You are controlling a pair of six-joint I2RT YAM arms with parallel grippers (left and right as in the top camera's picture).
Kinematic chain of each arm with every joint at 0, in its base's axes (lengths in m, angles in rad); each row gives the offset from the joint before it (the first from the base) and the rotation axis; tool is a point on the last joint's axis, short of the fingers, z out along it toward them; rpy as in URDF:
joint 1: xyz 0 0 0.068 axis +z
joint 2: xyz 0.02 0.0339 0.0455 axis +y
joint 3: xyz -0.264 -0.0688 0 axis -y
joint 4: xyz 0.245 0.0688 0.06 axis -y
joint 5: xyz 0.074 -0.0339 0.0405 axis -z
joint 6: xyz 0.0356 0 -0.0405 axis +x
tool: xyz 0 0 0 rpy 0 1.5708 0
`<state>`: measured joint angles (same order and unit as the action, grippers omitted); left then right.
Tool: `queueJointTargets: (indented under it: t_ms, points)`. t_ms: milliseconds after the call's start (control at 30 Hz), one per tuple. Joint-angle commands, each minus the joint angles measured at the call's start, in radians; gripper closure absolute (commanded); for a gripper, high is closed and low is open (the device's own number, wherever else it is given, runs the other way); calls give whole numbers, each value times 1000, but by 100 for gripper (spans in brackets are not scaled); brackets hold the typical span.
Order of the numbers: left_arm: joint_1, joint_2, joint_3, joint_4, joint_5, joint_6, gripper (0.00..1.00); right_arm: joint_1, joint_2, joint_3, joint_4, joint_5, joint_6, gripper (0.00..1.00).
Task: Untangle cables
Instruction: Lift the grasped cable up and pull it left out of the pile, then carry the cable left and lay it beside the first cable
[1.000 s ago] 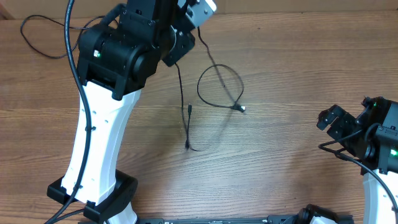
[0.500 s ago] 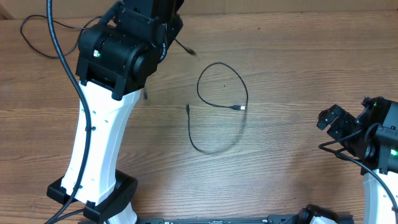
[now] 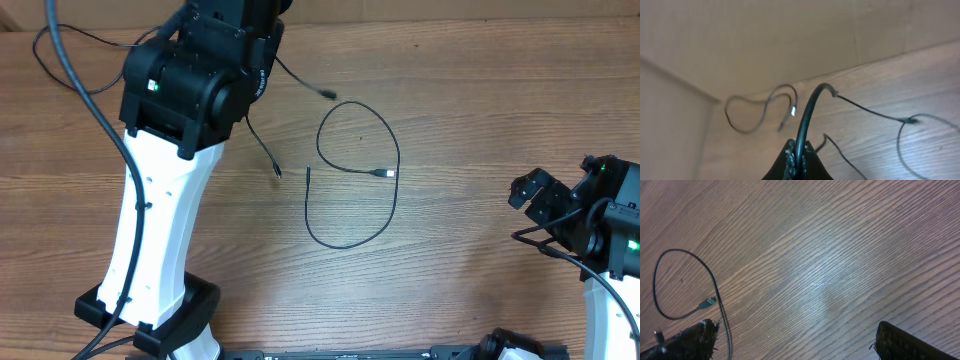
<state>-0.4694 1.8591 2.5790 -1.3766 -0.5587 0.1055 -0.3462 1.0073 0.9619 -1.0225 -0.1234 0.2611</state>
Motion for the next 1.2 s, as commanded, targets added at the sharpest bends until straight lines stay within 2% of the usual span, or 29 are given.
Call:
queueJointTargets:
  t_ms: [0,67,200,333,500,800,967,1167]
  points:
    - [68,-2,21,-63,-18,-558,96,-3,-1,21,3,-3,-5,0]
    - [83,-2,21,-105,-17,-758,96,-3,-1,21,3,-3,-5,0]
    - [90,-2,21,-174,-17,-999,96,-3,-1,21,6,-3,-5,0]
    - [90,-2,21,-187,0,-1027,96,-3,-1,21,6,-3,-5,0]
    - [89,-2,21,-187,117,-1046,96,-3,-1,21,7,-3,-5,0]
    - [90,-2,21,-202,275,-1223,96,-3,-1,21,8,-3,-5,0]
    - [107,3,20,-250,275,-1336,96,-3,-1,21,11,-3,-5,0]
    - [189,34,19,-284,351,-1335,96,-3,-1,21,11,-3,-5,0]
